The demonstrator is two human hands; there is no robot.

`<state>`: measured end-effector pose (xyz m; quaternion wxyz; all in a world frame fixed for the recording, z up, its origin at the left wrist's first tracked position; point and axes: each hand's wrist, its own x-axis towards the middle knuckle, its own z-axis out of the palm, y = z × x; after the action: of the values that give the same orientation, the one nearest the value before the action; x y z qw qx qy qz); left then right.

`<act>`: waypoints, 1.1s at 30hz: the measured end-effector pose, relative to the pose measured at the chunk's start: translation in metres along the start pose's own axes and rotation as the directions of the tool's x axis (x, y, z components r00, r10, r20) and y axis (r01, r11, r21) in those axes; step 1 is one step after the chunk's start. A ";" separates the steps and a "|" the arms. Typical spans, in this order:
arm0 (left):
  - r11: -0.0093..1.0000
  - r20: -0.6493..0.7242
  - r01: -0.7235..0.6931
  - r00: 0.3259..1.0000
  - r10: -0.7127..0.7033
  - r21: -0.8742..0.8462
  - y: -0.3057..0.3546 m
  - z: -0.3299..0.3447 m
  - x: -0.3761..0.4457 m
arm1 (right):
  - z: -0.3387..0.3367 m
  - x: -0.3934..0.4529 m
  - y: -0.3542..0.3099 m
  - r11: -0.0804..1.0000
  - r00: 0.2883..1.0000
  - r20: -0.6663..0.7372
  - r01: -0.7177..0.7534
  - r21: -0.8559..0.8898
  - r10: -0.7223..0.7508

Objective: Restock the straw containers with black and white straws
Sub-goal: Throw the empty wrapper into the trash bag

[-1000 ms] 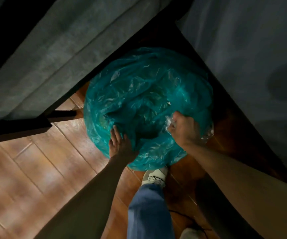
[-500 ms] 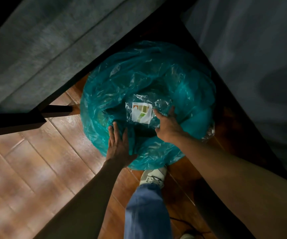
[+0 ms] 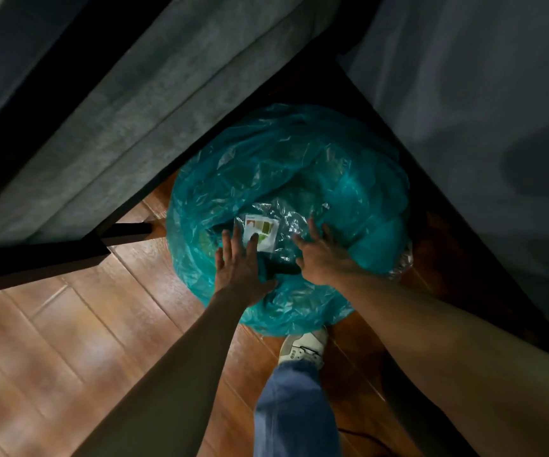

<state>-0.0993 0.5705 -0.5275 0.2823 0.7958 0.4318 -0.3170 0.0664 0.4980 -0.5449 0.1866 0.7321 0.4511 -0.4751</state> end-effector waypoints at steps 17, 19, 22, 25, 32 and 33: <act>0.993 0.019 0.042 0.999 -0.045 0.114 0.002 0.004 -0.002 | -0.009 -0.014 0.000 0.998 0.999 -0.038 -0.036 0.042 0.037; 0.993 -0.021 0.054 0.998 -0.052 0.103 0.009 -0.004 -0.004 | -0.017 -0.024 0.003 0.998 0.998 -0.060 -0.012 0.057 0.016; 0.994 -0.030 0.047 0.999 -0.045 0.100 0.019 -0.019 -0.013 | -0.030 -0.047 0.004 0.995 0.997 -0.076 0.021 0.100 -0.014; 0.994 -0.019 0.020 1.000 -0.018 0.110 0.025 -0.036 -0.023 | -0.048 -0.078 0.004 0.992 0.996 -0.090 0.027 0.124 -0.016; 0.996 -0.031 -0.046 0.998 0.048 0.071 0.066 -0.104 -0.091 | -0.089 -0.188 0.005 0.972 0.992 -0.102 -0.048 0.228 0.072; 0.998 -0.026 -0.050 0.998 0.051 0.041 0.075 -0.113 -0.104 | -0.093 -0.206 0.004 0.966 0.991 -0.114 -0.041 0.254 0.072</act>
<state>-0.0494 0.5648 -0.3641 0.2683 0.8162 0.4087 -0.3078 0.0894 0.4613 -0.3231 0.0778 0.7901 0.3768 -0.4771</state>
